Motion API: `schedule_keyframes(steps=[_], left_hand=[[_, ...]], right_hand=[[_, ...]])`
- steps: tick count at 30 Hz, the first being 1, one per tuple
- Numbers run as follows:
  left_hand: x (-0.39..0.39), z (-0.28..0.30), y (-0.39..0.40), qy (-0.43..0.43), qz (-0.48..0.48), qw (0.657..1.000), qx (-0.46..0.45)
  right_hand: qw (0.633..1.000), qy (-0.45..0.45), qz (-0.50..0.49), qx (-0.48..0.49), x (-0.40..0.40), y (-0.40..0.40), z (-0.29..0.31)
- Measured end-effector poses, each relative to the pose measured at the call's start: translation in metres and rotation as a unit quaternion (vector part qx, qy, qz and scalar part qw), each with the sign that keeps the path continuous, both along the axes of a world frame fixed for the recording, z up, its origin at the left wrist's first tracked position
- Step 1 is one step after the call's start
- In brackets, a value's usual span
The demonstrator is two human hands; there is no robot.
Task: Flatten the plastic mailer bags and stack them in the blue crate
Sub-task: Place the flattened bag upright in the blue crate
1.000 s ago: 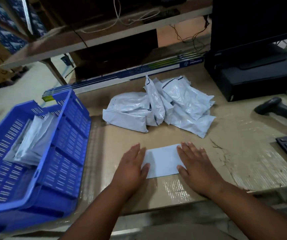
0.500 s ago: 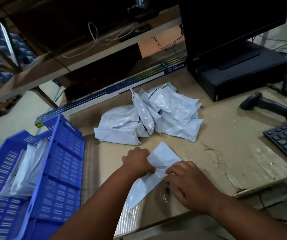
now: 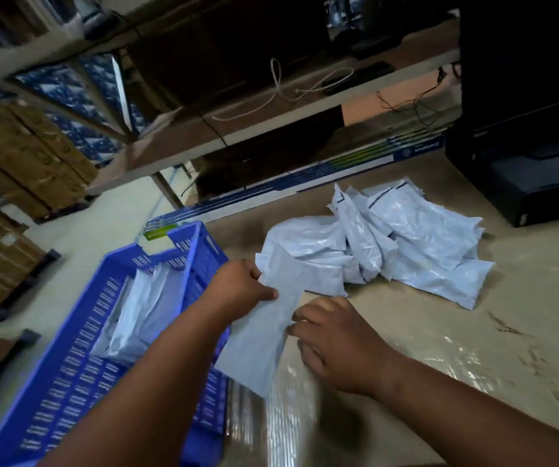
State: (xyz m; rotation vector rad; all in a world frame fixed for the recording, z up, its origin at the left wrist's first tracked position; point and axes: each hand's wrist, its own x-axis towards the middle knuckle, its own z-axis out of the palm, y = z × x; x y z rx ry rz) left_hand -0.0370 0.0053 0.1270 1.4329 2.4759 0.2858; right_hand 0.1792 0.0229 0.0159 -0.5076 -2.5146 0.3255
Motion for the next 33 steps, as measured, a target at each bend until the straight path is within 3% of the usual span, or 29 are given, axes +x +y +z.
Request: schedule_keyframes(steps=[10,15,19,26,33], left_hand=[[-0.135,0.085,-0.035,0.011,0.103,0.990,0.094],[-0.207,0.098,-0.046,0.029,0.136,0.984,0.113],[-0.242,0.075,-0.046,0.056,0.129,0.988,0.058],[-0.277,0.000,-0.034,0.013,0.101,0.995,-0.021],[-0.286,-0.042,-0.023,0.114,0.067,0.990,-0.044]], right_hand=[[0.999,-0.009,0.039,0.003,-0.146,-0.004,0.069],[0.999,-0.023,0.035,-0.004,-0.208,-0.006,0.088],[0.996,-0.073,0.036,-0.044,-0.253,-0.007,0.088],[0.990,-0.059,0.036,-0.125,-0.290,-0.003,0.050],[0.985,-0.037,0.051,-0.159,-0.290,-0.004,0.043]])
